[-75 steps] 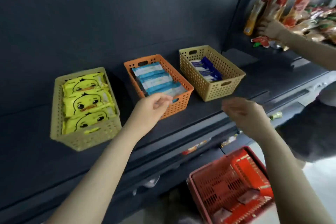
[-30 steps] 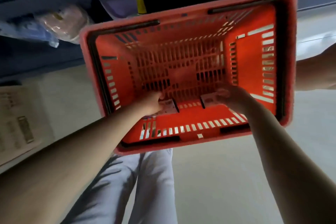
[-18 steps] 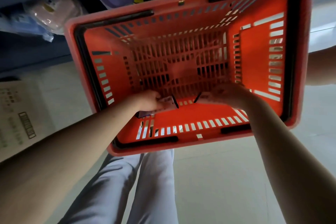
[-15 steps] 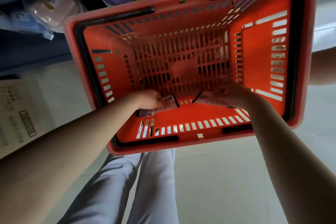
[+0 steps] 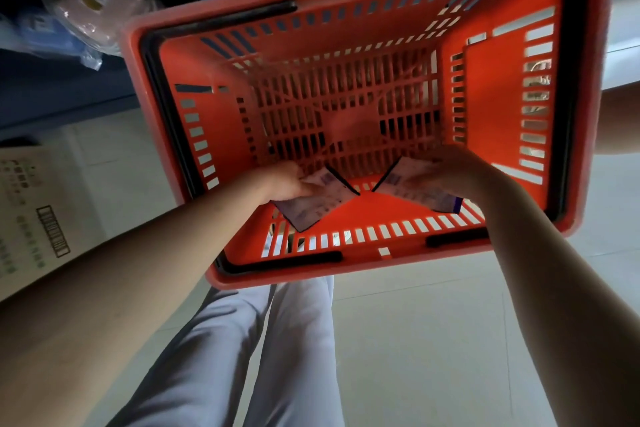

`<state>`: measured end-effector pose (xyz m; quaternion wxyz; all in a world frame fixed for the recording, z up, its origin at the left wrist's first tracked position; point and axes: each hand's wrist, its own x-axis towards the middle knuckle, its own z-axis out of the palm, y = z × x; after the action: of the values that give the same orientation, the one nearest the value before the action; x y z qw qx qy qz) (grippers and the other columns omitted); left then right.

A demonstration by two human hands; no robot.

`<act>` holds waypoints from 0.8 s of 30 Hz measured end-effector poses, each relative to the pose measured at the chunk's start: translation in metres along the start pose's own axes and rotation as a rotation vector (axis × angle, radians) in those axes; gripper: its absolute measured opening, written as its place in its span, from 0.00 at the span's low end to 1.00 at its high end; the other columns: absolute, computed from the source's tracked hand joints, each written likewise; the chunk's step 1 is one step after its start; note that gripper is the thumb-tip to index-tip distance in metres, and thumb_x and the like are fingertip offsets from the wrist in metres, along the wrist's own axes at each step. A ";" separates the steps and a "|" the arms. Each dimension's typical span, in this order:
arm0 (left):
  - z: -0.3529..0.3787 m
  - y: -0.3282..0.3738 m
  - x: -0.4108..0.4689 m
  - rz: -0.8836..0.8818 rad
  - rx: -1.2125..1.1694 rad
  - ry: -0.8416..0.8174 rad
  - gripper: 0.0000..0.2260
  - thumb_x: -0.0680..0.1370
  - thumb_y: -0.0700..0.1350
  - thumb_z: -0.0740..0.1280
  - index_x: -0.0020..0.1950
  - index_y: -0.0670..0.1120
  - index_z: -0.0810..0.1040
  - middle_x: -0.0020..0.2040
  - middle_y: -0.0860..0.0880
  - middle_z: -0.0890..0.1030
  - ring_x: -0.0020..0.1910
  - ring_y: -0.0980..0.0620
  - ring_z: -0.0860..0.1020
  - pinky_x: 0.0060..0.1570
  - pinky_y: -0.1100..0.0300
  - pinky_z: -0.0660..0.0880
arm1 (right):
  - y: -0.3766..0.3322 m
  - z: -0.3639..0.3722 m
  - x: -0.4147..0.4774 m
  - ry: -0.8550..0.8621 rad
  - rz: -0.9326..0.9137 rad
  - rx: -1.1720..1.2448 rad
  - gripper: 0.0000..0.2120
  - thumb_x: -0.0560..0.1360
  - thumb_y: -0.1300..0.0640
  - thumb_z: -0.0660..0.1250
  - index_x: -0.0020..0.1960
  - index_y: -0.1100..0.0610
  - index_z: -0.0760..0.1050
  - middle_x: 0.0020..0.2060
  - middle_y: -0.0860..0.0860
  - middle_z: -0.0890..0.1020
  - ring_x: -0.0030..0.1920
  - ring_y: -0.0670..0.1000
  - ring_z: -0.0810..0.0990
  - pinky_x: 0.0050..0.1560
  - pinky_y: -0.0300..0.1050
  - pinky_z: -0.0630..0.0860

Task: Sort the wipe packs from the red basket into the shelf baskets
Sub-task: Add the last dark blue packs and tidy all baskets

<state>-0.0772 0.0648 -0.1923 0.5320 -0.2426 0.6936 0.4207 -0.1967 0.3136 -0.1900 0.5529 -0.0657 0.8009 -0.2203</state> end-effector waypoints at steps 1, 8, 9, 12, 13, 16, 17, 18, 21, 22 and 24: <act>0.000 0.002 -0.003 0.017 -0.048 0.029 0.21 0.75 0.53 0.70 0.66 0.47 0.75 0.63 0.49 0.77 0.59 0.50 0.74 0.53 0.60 0.67 | -0.002 -0.002 -0.003 0.004 -0.013 0.017 0.31 0.65 0.59 0.78 0.65 0.48 0.71 0.59 0.49 0.77 0.61 0.55 0.75 0.57 0.57 0.78; -0.023 0.040 -0.088 0.213 -0.409 0.251 0.11 0.76 0.43 0.70 0.56 0.46 0.75 0.53 0.49 0.81 0.48 0.51 0.81 0.43 0.60 0.75 | -0.049 -0.028 -0.096 0.350 -0.032 0.501 0.21 0.67 0.61 0.77 0.56 0.55 0.72 0.49 0.51 0.81 0.51 0.55 0.81 0.50 0.53 0.79; -0.028 0.047 -0.114 0.256 -0.439 0.287 0.09 0.76 0.42 0.71 0.54 0.46 0.76 0.51 0.49 0.82 0.47 0.50 0.81 0.44 0.58 0.76 | -0.063 -0.033 -0.121 0.398 -0.057 0.543 0.20 0.67 0.62 0.77 0.54 0.55 0.73 0.47 0.49 0.82 0.50 0.53 0.82 0.48 0.50 0.80; -0.042 0.068 -0.210 0.367 -0.536 0.380 0.08 0.76 0.40 0.70 0.54 0.45 0.76 0.50 0.47 0.83 0.45 0.53 0.81 0.45 0.58 0.75 | -0.111 -0.047 -0.204 0.474 -0.161 0.625 0.17 0.69 0.63 0.75 0.54 0.53 0.75 0.47 0.48 0.84 0.48 0.50 0.84 0.45 0.47 0.81; -0.045 0.074 -0.244 0.386 -0.567 0.407 0.07 0.77 0.40 0.69 0.54 0.47 0.76 0.50 0.49 0.83 0.45 0.54 0.81 0.44 0.59 0.75 | -0.132 -0.051 -0.234 0.500 -0.187 0.657 0.16 0.70 0.63 0.74 0.54 0.53 0.75 0.47 0.49 0.84 0.47 0.51 0.84 0.45 0.48 0.81; -0.053 0.086 -0.336 0.383 -0.653 0.535 0.04 0.78 0.43 0.66 0.50 0.53 0.75 0.51 0.51 0.82 0.48 0.52 0.81 0.45 0.58 0.76 | -0.188 -0.053 -0.309 0.569 -0.274 0.779 0.11 0.74 0.60 0.70 0.54 0.50 0.75 0.49 0.52 0.85 0.47 0.52 0.85 0.48 0.51 0.81; -0.056 0.087 -0.360 0.372 -0.681 0.588 0.03 0.78 0.45 0.65 0.50 0.52 0.75 0.51 0.50 0.82 0.47 0.52 0.80 0.43 0.59 0.75 | -0.208 -0.050 -0.330 0.572 -0.311 0.815 0.10 0.76 0.58 0.69 0.56 0.50 0.75 0.49 0.52 0.84 0.47 0.51 0.85 0.48 0.50 0.81; -0.058 0.088 -0.384 0.362 -0.717 0.634 0.03 0.77 0.47 0.66 0.50 0.52 0.77 0.51 0.49 0.82 0.45 0.52 0.81 0.41 0.60 0.75 | -0.228 -0.045 -0.348 0.582 -0.347 0.822 0.10 0.77 0.56 0.67 0.58 0.51 0.74 0.49 0.51 0.84 0.47 0.49 0.84 0.47 0.48 0.81; -0.068 0.086 -0.446 0.409 -0.838 0.680 0.11 0.73 0.59 0.70 0.47 0.52 0.80 0.43 0.54 0.85 0.41 0.54 0.83 0.40 0.60 0.76 | -0.288 -0.032 -0.391 0.587 -0.439 0.865 0.11 0.78 0.50 0.64 0.58 0.53 0.73 0.46 0.49 0.82 0.42 0.43 0.82 0.41 0.37 0.78; -0.072 0.085 -0.466 0.439 -0.869 0.667 0.18 0.68 0.64 0.72 0.48 0.53 0.80 0.43 0.54 0.85 0.41 0.54 0.83 0.42 0.59 0.78 | -0.306 -0.029 -0.401 0.548 -0.460 0.893 0.12 0.78 0.49 0.65 0.58 0.54 0.73 0.43 0.48 0.81 0.38 0.41 0.81 0.38 0.33 0.76; -0.083 0.080 -0.500 0.485 -0.893 0.641 0.31 0.57 0.71 0.73 0.53 0.55 0.78 0.48 0.54 0.85 0.46 0.54 0.83 0.45 0.57 0.78 | -0.342 -0.022 -0.420 0.471 -0.471 0.901 0.15 0.75 0.48 0.67 0.58 0.54 0.72 0.42 0.49 0.78 0.36 0.42 0.79 0.39 0.36 0.75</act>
<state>-0.0267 -0.0186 0.3112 0.0318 -0.3922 0.6112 0.6868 -0.1050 0.1608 0.3215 0.2685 0.0508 0.6929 -0.6672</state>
